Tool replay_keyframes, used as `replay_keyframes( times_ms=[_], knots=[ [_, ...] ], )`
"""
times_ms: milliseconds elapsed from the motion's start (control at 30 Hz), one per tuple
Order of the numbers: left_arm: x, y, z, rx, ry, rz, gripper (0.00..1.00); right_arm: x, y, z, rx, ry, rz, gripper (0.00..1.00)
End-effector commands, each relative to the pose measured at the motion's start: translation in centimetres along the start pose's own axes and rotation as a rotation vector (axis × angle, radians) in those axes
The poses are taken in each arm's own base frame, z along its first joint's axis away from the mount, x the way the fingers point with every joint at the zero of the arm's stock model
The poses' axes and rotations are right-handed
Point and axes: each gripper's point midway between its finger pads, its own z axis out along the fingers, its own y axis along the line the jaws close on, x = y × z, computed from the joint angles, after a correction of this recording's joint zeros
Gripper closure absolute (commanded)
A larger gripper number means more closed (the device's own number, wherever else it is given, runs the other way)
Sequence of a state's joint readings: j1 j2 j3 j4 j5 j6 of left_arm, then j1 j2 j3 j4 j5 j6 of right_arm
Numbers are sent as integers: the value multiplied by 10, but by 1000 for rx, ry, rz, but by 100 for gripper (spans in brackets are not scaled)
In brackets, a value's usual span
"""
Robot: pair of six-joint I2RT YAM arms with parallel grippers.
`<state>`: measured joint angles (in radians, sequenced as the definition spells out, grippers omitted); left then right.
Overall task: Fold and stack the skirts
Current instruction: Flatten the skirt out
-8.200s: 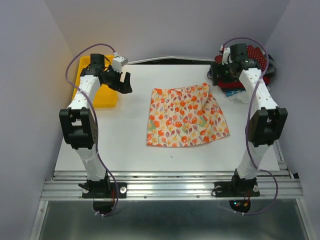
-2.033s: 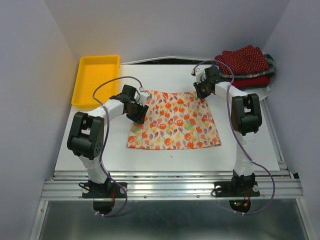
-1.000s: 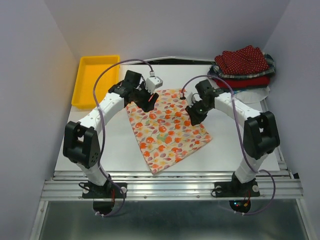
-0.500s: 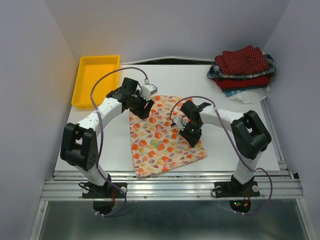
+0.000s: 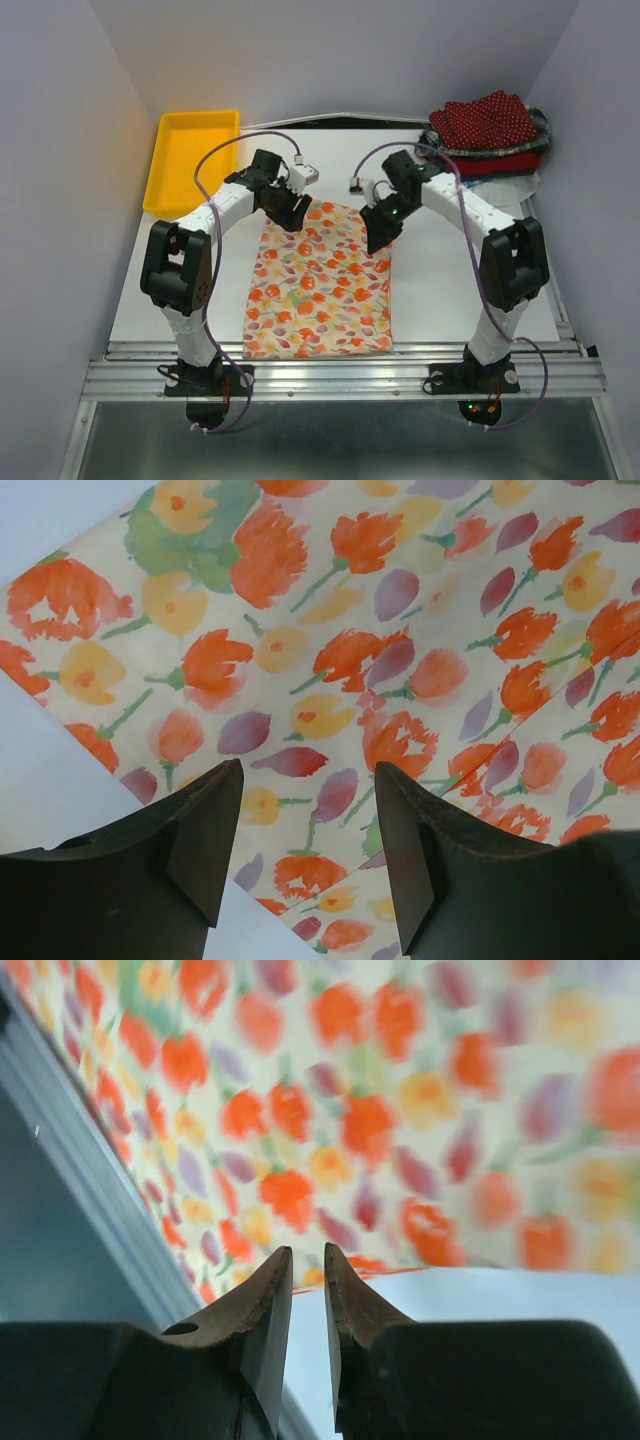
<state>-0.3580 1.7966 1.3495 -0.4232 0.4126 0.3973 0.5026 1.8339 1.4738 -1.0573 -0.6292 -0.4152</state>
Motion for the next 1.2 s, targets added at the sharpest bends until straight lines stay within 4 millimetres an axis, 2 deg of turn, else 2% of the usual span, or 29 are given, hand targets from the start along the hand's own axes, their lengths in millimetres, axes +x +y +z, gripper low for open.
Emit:
replay_keyframes(
  times_ms=[0,100,200,267,400,433,533,567,600,667,733,833,933,1000,1067,1167],
  knots=[
    [-15,-5,-4,28,-53,47,34,-31,-56,-44,109,-147,63,76],
    [-26,1,-3,23,-59,59,34,-33,-86,-39,160,-137,49,78],
    [-52,9,-7,8,-93,75,34,-16,-127,-17,186,-84,94,79],
    [-61,18,-10,-21,-116,79,34,-10,-142,-8,204,-71,103,80],
    [-92,47,-21,-124,-189,124,26,2,-184,0,311,-39,93,81],
    [-92,54,-18,-131,-181,152,24,0,-193,-3,355,-36,81,80],
    [-102,71,-14,-134,-177,216,25,-18,-199,-17,396,-72,42,80],
    [-105,75,-12,-134,-175,236,25,-25,-195,-27,399,-85,33,79],
    [-112,81,-8,-139,-174,259,26,-45,-189,-41,399,-132,-4,77],
    [-110,88,0,-136,-146,306,27,-58,-178,-57,392,-162,-25,72],
    [-108,92,14,-108,-118,329,29,-78,-167,-84,426,-226,-68,57],
    [-107,99,29,-91,-107,361,30,-95,-165,-112,511,-284,-108,37],
    [-103,105,39,-83,-105,394,31,-94,-181,-116,589,-270,-133,35],
    [-103,108,42,-70,-108,408,33,-85,-198,-105,589,-237,-114,36],
    [-101,109,44,-54,-102,420,35,-77,-204,-85,542,-197,-102,38],
    [-94,113,47,-43,-93,417,35,-69,-208,-70,504,-170,-106,38]
  ],
)
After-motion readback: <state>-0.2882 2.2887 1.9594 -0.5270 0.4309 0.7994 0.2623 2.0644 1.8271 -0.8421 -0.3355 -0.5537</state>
